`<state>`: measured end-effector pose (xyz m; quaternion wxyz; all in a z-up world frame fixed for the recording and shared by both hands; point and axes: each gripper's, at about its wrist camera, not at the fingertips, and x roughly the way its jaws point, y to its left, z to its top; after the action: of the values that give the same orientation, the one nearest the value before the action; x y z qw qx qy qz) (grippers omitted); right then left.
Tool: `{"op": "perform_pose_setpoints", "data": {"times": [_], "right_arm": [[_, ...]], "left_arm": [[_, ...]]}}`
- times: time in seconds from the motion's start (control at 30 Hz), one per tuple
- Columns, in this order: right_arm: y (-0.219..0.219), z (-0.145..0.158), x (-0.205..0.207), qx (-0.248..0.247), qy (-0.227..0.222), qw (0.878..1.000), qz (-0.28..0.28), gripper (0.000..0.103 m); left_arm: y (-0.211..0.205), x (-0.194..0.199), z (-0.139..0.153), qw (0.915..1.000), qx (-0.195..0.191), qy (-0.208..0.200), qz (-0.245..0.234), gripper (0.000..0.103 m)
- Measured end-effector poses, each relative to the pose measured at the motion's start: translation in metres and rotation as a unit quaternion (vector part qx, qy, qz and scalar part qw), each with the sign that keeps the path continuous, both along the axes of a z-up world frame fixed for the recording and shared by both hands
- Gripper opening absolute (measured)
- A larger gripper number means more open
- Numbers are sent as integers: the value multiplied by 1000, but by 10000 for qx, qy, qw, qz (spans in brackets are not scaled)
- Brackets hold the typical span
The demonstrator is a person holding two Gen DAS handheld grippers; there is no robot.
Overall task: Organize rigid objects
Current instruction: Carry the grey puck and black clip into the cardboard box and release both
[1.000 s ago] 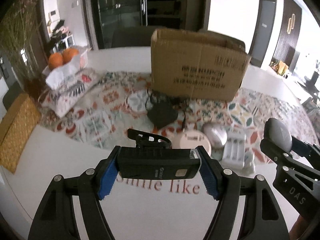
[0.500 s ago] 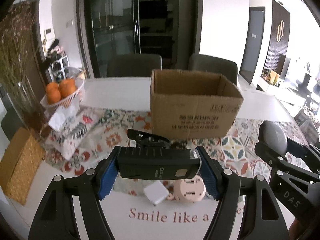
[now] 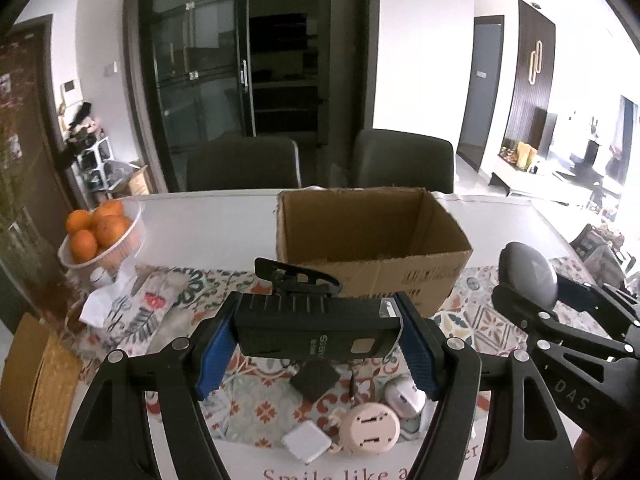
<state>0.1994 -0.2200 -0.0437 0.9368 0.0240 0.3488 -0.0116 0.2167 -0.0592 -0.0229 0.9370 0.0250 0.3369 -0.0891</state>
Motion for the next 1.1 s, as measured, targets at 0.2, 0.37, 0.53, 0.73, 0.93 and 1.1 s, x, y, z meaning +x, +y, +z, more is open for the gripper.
{"op": "perform_pose_setpoints", "data": {"times": [0.2, 0.37, 0.53, 0.73, 0.93, 1.1], "right_arm": [[-3, 7, 23, 79, 69, 9999, -23, 57], [-7, 14, 45, 39, 156, 9999, -59, 57], [-11, 20, 67, 1, 221, 9997, -54, 57], [-19, 24, 95, 42, 449, 9990, -27, 57], [-22, 19, 122, -44, 739, 9972, 33, 57], [-26, 9, 145, 40, 1055, 9944, 101, 57]], "left_arm": [[-6, 26, 10, 9998, 57, -41, -162, 73], [-12, 50, 19, 9994, 127, -74, -297, 73], [-17, 68, 26, 9988, 222, -31, -443, 73], [-24, 91, 33, 9974, 384, 48, -615, 73], [-32, 119, 29, 9956, 530, 319, -706, 73], [-39, 143, 20, 9926, 547, 688, -832, 73]]}}
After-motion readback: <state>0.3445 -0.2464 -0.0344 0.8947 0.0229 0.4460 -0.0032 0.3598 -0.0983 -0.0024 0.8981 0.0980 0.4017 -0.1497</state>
